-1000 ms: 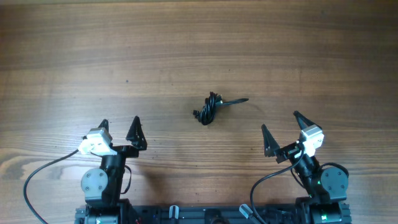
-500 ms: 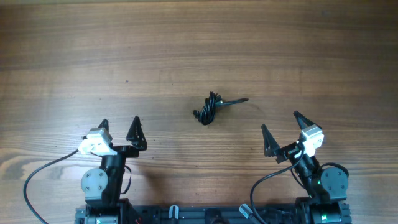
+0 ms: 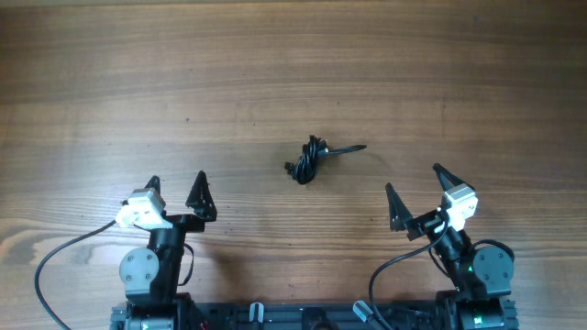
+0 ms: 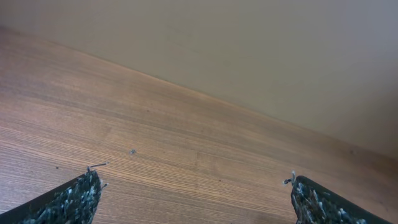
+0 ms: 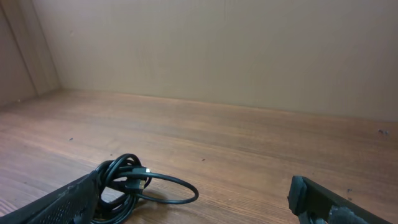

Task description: Untangle cables

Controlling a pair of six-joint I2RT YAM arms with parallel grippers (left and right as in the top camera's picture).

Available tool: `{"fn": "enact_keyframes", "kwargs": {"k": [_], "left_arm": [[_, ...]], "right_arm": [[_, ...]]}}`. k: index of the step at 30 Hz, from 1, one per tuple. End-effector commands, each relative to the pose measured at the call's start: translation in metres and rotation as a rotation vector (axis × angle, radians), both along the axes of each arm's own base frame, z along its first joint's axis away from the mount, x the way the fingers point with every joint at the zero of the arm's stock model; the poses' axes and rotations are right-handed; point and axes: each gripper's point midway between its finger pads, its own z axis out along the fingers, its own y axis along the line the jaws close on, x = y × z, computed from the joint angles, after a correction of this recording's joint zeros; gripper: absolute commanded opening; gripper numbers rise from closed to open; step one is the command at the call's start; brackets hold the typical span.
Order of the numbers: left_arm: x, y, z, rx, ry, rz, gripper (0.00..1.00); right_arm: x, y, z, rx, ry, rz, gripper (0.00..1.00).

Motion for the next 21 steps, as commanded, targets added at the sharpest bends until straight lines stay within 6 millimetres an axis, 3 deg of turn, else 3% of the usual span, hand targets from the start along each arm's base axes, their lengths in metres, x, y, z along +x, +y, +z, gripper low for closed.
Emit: {"fn": "enact_keyframes", "kwargs": {"k": [1, 21], "left_arm": [[-0.0001, 0.0008, -0.0022, 0.021, -0.001, 0.006, 1.00], [0.0001, 0.0008, -0.0029, 0.021, 0.003, 0.006, 1.00]], "right_arm": [[0.0007, -0.0034, 0.0039, -0.006, -0.021, -0.021, 1.00], [0.0002, -0.0026, 0.0079, 0.000, -0.036, -0.016, 0.99]]}}
